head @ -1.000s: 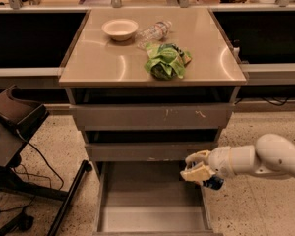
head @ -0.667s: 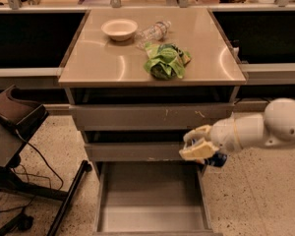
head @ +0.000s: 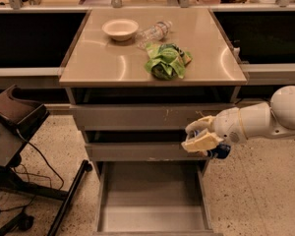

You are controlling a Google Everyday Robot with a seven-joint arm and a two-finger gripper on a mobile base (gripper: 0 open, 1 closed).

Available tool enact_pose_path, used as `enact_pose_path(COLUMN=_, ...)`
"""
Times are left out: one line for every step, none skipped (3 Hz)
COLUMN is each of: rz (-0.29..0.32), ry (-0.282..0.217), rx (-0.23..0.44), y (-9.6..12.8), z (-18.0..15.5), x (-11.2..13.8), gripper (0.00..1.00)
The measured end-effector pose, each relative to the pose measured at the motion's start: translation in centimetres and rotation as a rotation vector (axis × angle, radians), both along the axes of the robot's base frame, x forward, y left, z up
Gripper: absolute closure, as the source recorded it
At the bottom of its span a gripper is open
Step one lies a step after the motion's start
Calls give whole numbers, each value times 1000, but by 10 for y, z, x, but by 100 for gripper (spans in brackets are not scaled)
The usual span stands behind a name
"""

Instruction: Pick pepsi can from bottom drawer and place on counter

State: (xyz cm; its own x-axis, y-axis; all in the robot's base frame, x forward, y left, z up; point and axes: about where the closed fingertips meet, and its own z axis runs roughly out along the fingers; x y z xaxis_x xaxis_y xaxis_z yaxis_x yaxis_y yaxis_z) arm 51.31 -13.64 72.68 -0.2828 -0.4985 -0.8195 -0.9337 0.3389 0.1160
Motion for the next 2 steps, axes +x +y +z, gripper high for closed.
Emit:
enact_pose_path(rz=56, ry=-55, rx=23, y=7, z=21, x=9, gripper=100)
enact_pose_path(rz=179, ry=-196, rx=44, y=28, z=96, x=28, gripper=100)
